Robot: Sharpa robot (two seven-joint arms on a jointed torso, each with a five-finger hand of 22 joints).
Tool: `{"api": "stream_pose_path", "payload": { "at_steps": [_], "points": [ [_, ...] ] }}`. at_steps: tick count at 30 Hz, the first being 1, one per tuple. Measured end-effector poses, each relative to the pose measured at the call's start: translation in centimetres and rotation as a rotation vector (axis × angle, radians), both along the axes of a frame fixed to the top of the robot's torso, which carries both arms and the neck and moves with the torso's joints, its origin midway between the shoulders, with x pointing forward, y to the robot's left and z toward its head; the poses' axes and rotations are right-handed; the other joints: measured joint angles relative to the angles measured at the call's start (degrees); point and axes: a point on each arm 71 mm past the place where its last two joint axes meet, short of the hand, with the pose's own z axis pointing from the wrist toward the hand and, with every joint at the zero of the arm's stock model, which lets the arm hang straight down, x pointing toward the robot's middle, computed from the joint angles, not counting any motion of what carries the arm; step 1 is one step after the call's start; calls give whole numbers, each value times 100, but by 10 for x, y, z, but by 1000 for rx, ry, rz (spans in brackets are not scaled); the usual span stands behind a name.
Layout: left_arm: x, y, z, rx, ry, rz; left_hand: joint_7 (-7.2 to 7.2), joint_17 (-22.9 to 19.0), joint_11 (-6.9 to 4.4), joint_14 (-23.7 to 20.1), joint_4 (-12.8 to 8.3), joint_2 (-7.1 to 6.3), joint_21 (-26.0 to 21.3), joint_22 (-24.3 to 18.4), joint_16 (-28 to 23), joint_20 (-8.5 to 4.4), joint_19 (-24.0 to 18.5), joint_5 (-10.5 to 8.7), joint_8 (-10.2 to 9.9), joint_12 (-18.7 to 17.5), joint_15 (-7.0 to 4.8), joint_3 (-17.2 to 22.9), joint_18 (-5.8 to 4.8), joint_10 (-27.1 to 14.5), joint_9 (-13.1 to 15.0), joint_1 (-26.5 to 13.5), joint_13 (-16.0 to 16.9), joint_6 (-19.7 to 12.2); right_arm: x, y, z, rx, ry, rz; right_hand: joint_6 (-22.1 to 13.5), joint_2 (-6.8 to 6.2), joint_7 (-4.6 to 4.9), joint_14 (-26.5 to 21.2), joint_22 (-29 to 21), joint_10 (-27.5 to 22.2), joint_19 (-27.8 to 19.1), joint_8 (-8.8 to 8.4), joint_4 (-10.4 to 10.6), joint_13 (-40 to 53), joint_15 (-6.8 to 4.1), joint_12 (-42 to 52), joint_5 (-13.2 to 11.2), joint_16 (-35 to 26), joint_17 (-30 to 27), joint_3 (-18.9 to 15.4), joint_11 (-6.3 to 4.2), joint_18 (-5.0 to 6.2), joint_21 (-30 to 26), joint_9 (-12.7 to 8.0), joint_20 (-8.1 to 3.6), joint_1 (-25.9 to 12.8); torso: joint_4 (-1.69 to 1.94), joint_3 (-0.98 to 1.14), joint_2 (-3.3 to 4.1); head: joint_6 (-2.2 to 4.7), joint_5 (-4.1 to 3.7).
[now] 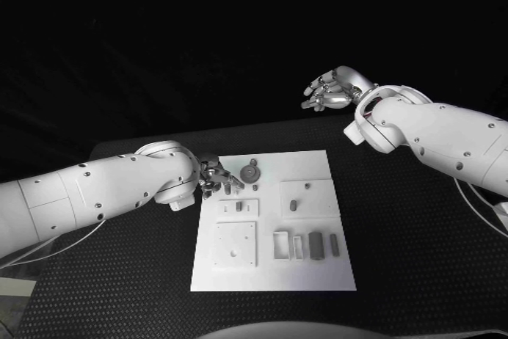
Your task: Assemble the parts on the task board
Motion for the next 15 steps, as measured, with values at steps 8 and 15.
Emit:
{"api": "stream_pose_path", "payload": {
  "at_steps": [8, 15],
  "points": [
    [9, 23, 20, -93, -69, 93, 372, -518, 364, -412, -379, -106, -703, -475, -943, 256, -505, 133, -440, -924, 364, 247, -1, -468, -349, 455, -476, -633, 3, -8, -1, 10, 6, -20, 0, 0, 0, 0, 0, 0, 0, 0, 0, -7, 0, 22, 0, -21, 6, 0, 0, -1, 0, -3, 0, 0, 13, -14, -3, 77, -8],
    [15, 36, 26, -149, -109, 147, 635, -1019, 615, -734, -613, -105, -1549, -1203, -2123, 676, -965, 189, -580, -2215, 866, 436, 0, -799, -628, 694, -1144, -806, 4, -13, -3, 16, 11, -34, 1, 5, -1, 0, 0, 0, 0, 0, 0, -14, 0, 22, 0, -21, 12, 0, 0, -1, 0, -3, 0, -5, 10, -17, 2, 146, -16]
  ]
}}
